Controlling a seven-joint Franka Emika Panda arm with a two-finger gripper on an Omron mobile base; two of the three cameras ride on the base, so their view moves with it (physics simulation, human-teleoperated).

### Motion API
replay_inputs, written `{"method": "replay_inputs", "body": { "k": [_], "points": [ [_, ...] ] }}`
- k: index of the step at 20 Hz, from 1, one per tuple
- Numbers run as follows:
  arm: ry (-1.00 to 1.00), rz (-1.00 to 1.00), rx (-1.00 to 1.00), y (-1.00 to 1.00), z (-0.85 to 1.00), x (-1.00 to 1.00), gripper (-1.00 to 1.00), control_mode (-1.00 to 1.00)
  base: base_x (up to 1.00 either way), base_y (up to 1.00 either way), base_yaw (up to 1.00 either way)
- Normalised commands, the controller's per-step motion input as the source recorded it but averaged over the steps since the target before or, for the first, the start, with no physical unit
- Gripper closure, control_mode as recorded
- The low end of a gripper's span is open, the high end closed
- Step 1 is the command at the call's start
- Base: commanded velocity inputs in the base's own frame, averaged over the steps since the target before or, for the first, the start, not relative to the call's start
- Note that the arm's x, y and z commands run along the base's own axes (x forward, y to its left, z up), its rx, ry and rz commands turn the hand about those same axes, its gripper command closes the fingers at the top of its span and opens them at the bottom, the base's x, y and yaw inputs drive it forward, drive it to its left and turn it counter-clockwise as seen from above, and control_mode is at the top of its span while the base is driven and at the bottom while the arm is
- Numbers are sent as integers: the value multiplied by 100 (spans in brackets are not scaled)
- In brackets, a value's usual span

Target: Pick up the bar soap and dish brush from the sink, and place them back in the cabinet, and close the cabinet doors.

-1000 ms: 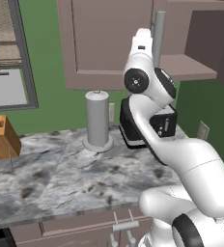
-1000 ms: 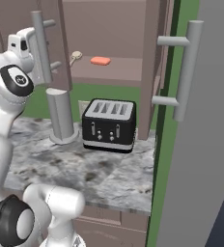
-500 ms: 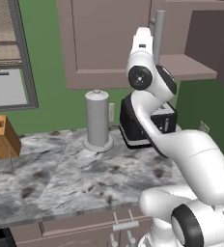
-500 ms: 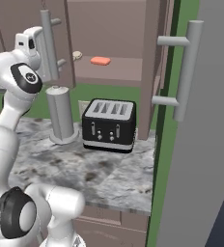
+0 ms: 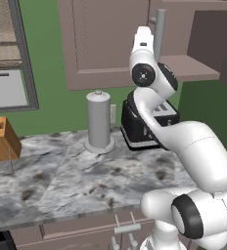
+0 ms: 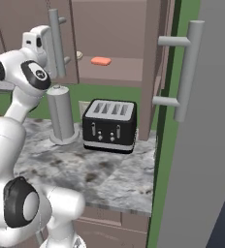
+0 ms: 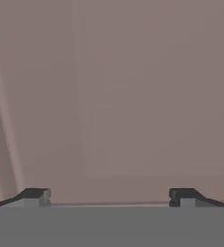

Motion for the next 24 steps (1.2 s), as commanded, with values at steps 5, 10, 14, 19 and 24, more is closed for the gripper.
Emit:
{"method": "replay_inputs", "body": {
  "k": [5,10,14,19,24],
  "points": [
    [0,3,0,0,-2,37,-100,-100,0,0,0],
    [0,3,0,0,-1,29,-100,-100,0,0,0],
    [0,2,0,0,0,-3,-100,-100,0,0,0],
    [0,5,0,0,1,-23,-100,-100,0,0,0],
    [0,8,0,3,0,-42,-100,-100,0,0,0]
  ]
}}
